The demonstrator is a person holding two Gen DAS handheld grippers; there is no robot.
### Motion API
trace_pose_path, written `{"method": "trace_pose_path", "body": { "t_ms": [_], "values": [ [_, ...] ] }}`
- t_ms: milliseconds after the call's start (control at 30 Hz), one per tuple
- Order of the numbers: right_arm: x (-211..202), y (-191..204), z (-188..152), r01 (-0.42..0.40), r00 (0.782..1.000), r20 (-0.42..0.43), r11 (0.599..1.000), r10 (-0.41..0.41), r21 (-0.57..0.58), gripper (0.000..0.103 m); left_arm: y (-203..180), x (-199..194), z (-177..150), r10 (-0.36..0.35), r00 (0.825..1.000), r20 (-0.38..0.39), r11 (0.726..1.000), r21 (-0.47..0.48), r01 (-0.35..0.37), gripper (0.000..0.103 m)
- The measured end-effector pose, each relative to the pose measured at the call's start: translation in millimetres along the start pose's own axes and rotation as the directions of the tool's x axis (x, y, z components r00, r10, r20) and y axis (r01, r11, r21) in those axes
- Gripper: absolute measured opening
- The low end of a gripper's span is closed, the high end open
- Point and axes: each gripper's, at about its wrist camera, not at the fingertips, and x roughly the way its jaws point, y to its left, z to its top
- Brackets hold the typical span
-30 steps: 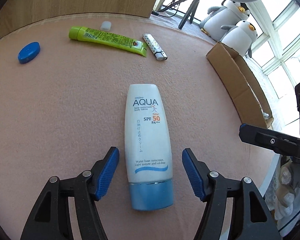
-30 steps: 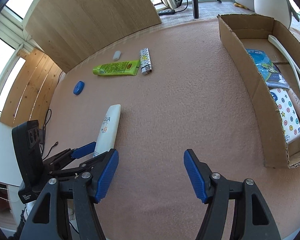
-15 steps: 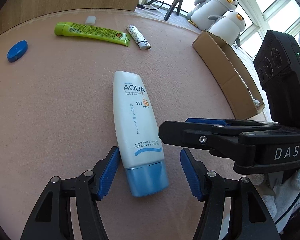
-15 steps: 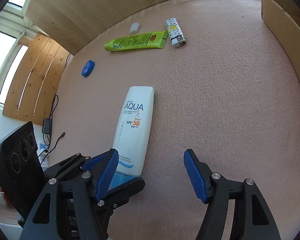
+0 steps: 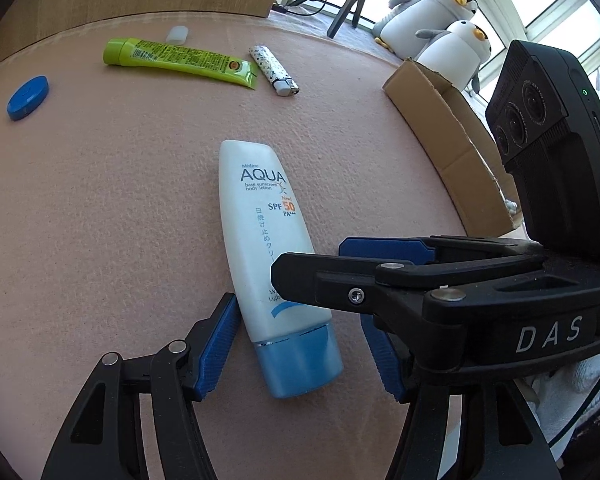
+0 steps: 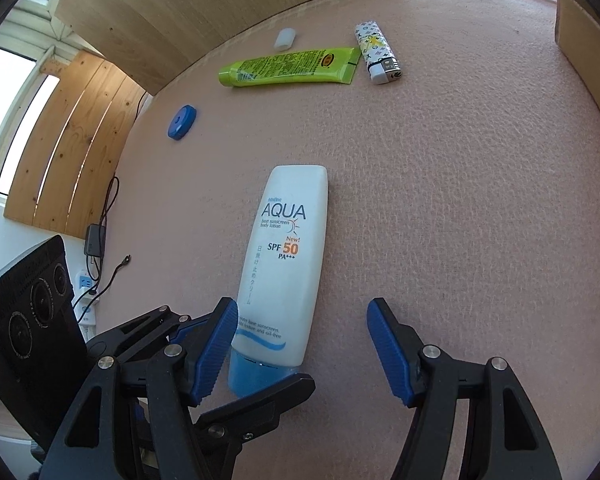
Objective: Organize objects
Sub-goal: 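Lift the sunscreen tube with the left gripper while the right gripper grasps it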
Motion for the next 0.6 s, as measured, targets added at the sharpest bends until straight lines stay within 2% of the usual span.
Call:
{"method": "trace_pose_path", "body": {
  "t_ms": [67, 133, 200, 400, 600],
  "values": [
    [1.7, 1.1, 0.4, -0.004, 1.000, -0.006, 1.000, 0.004, -0.006, 0.056, -0.7, 0.9, 0.8, -0.004, 1.000, -0.001, 1.000, 0.000, 0.004, 0.063],
    [3.7, 2.1, 0.4, -0.010, 1.000, -0.014, 1.000, 0.010, -0.015, 0.048, -2.0, 1.6, 1.6, -0.007, 1.000, -0.006, 1.000, 0.001, 0.007, 0.055],
    [4.6, 3.7, 0.1, -0.018, 1.000, -0.017, 1.000, 0.017, -0.022, 0.043, -3.7, 3.1, 2.4, -0.004, 1.000, -0.009, 1.000, 0.002, 0.004, 0.054],
    [-3.3, 6.1, -0.5, 0.019, 1.000, 0.009, 0.999, -0.018, -0.048, 0.042, -12.2, 2.9, 7.7, -0.009, 1.000, -0.004, 1.000, -0.002, 0.009, 0.053],
    [-34.6, -1.9, 5.0, 0.054, 0.996, 0.074, 0.997, -0.049, -0.062, 0.042, -38.6, 0.2, 28.0, -0.020, 0.999, 0.029, 0.999, 0.038, 0.019, 0.053]
  ]
}}
